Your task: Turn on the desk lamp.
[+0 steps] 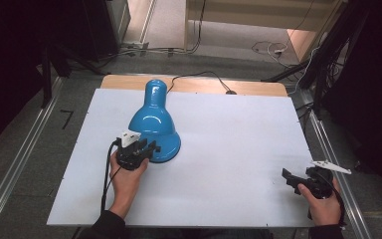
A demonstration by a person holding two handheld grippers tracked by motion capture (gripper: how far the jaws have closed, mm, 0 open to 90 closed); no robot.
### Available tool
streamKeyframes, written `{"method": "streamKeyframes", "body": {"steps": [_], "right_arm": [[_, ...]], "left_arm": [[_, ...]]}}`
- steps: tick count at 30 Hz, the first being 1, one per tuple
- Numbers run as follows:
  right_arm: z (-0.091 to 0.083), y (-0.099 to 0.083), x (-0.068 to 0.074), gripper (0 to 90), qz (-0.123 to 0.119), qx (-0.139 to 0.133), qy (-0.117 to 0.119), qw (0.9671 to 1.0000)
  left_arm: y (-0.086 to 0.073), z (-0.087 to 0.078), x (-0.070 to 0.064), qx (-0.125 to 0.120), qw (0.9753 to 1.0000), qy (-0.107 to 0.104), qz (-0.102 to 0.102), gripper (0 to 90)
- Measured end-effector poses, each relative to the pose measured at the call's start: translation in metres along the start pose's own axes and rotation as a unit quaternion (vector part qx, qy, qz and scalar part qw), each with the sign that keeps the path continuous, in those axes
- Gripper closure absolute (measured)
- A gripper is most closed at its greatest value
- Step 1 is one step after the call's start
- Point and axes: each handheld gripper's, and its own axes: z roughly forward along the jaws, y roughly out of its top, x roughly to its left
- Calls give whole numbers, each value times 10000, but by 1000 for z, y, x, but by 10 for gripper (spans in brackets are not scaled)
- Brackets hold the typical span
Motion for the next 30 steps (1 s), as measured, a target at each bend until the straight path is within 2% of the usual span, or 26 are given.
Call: {"method": "streamKeyframes", "body": {"steps": [2,3,4,5,7,12,30], "right_arm": [[0,0,0,72,3,3,2,10000],[0,0,0,72,3,3,2,10000],[0,0,0,72,6,7,3,10000],[0,0,0,72,10,9,3,10000],[0,0,0,72,13,7,2,10000],[0,0,-1,72,26,1,-6,10000],[0,0,-1,72,34,0,-6,10000]], "left_arm": [[0,0,-1,2,10000,-56,2,744],[0,1,-2,0,10000,-64,36,744],[0,1,-2,-5,10000,-68,65,782],[0,1,-3,20,9998,-157,86,850],[0,1,-3,24,9998,-188,90,895],[0,3,-5,97,9994,-304,104,900],[-3,7,-6,227,9991,-323,155,900]]}}
